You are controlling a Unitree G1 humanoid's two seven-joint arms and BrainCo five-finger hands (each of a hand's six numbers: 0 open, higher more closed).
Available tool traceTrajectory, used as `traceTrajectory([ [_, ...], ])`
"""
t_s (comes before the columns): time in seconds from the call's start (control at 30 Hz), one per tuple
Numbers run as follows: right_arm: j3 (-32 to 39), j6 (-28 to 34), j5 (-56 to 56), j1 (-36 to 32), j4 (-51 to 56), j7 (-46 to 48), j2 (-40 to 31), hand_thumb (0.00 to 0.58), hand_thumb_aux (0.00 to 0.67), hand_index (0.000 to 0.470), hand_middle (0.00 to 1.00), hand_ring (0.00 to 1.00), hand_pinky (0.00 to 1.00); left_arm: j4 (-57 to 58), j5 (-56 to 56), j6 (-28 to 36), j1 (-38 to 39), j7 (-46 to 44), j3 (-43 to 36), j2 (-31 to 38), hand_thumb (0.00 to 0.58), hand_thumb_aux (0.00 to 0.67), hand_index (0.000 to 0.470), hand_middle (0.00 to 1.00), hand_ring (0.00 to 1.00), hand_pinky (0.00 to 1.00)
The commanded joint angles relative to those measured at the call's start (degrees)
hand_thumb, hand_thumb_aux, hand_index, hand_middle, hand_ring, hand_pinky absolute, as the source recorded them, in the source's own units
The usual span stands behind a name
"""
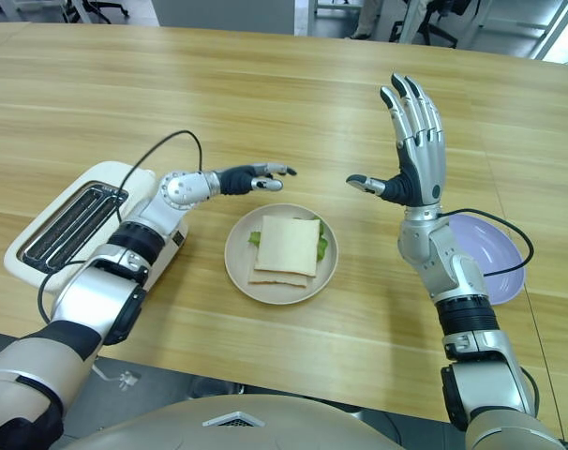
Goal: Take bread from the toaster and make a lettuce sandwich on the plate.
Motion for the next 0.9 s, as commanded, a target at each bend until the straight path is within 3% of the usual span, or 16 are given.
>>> traceTrajectory([
  [0.03,0.8,0.0,-0.1,-0.1,0.5,1.9,-0.6,0.000,0.000,0.000,0.00,0.00,0.00,-15.9,1.8,3.3,4.3,4.3,2.5,3.4,0.000,0.000,0.000,0.00,0.00,0.00],
  [0.13,3.1,-2.2,2.7,-0.1,1.6,8.6,-1.1,0.000,0.000,0.000,0.00,0.00,0.00,-34.4,0.5,7.6,11.7,4.6,6.5,6.9,0.000,0.000,0.000,0.00,0.00,0.00],
  [0.27,8.7,-5.4,12.9,2.2,1.2,28.4,-2.3,0.000,0.000,0.000,0.00,0.00,0.00,-57.1,-7.0,13.7,25.2,-1.5,11.7,13.3,0.000,0.000,0.000,0.00,0.00,0.00],
  [0.43,9.9,-0.2,31.6,8.5,-13.4,50.4,-6.0,0.000,0.000,0.000,0.00,0.00,0.00,-75.4,-24.7,11.0,47.4,-16.3,13.3,27.8,0.000,0.000,0.000,0.00,0.00,0.00],
  [0.47,9.7,1.3,35.2,9.8,-17.4,53.8,-7.0,0.194,0.123,0.085,0.00,0.00,0.00,-77.8,-29.2,11.7,50.3,-18.4,14.3,29.6,0.000,0.000,0.000,0.00,0.00,0.00],
  [0.5,9.4,3.4,39.3,11.2,-22.1,57.2,-8.2,0.472,0.381,0.262,0.18,0.18,0.18,-80.0,-34.1,13.3,52.7,-20.3,15.5,31.3,0.000,0.000,0.000,0.00,0.00,0.00],
  [0.53,9.1,5.3,42.9,12.5,-26.1,60.1,-9.4,0.580,0.670,0.460,0.93,0.93,0.93,-81.3,-38.3,14.9,54.3,-21.7,16.7,32.5,0.310,0.213,0.146,0.00,0.00,0.00],
  [0.57,9.0,7.2,46.0,13.8,-29.7,62.8,-10.7,0.580,0.670,0.460,1.00,1.00,1.00,-82.1,-41.3,16.2,55.3,-22.6,17.5,33.3,0.531,0.476,0.327,0.45,0.45,0.45],
  [0.6,9.2,9.3,49.3,15.1,-33.3,65.8,-12.1,0.580,0.670,0.460,1.00,1.00,1.00,-82.7,-43.7,17.5,56.3,-23.5,18.1,34.1,0.531,0.476,0.327,0.45,0.45,0.45],
  [0.63,9.7,11.7,52.3,16.3,-36.4,68.6,-13.4,0.580,0.670,0.460,1.00,1.00,1.00,-83.1,-45.6,18.6,57.4,-24.7,18.4,34.8,0.580,0.670,0.460,1.00,1.00,1.00],
  [0.8,12.4,20.7,60.2,20.7,-43.9,80.6,-18.0,0.580,0.670,0.460,1.00,1.00,1.00,-84.9,-50.1,22.5,63.2,-32.4,16.5,38.0,0.580,0.670,0.460,1.00,1.00,1.00],
  [0.9,13.2,24.5,61.3,22.8,-44.5,86.0,-19.9,0.580,0.670,0.460,1.00,1.00,1.00,-83.4,-48.8,25.0,62.5,-34.4,14.1,37.8,0.580,0.670,0.460,1.00,1.00,1.00],
])
